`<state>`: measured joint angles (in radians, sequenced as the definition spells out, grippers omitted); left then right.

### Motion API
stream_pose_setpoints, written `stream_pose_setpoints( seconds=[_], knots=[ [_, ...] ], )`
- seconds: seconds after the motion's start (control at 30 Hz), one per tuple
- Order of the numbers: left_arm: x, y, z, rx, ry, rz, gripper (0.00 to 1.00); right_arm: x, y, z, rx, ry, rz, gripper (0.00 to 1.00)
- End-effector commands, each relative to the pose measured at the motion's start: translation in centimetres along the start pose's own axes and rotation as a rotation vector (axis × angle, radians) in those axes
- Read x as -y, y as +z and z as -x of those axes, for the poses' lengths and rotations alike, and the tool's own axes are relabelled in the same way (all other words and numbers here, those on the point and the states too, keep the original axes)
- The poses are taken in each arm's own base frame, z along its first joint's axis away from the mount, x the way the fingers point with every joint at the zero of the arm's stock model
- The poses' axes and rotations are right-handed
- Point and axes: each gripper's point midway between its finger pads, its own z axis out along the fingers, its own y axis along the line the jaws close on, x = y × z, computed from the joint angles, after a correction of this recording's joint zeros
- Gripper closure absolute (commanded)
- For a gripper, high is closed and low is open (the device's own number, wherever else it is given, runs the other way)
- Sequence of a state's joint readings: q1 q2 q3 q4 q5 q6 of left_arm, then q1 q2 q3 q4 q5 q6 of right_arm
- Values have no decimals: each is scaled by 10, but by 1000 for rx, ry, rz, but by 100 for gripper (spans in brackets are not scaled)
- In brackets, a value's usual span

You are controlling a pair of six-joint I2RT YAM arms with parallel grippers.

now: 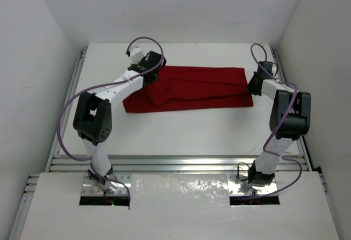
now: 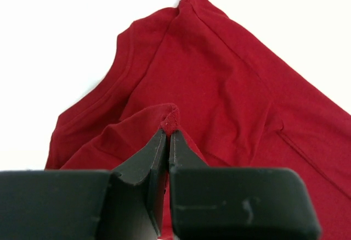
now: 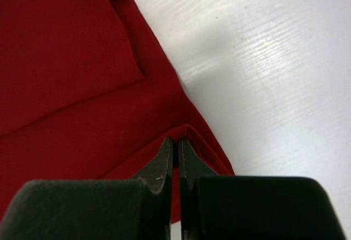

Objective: Fold and stack the t-shirts
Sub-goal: Fold the other side of the tshirt into a rectangle

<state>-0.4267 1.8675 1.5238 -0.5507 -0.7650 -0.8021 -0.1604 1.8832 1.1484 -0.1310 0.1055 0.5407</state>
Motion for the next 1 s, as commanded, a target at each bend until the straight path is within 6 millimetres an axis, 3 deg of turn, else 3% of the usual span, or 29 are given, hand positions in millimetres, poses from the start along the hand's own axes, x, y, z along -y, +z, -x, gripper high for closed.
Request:
stream_pose_setpoints(
  seconds=[0.0, 0.27, 0.53, 0.97],
  knots=[
    [2, 0, 24, 48, -58, 12, 100, -10, 1, 36, 91, -19, 5, 100],
    [-7, 9, 32, 60, -103, 66, 100, -9, 9, 39, 93, -28, -13, 100],
    [4, 20, 40, 70, -98, 71, 100, -14, 18, 43, 102, -29, 2, 100],
    [4, 49, 36, 64, -91, 102, 100, -28, 36, 52, 110, -64, 23, 99]
  ],
)
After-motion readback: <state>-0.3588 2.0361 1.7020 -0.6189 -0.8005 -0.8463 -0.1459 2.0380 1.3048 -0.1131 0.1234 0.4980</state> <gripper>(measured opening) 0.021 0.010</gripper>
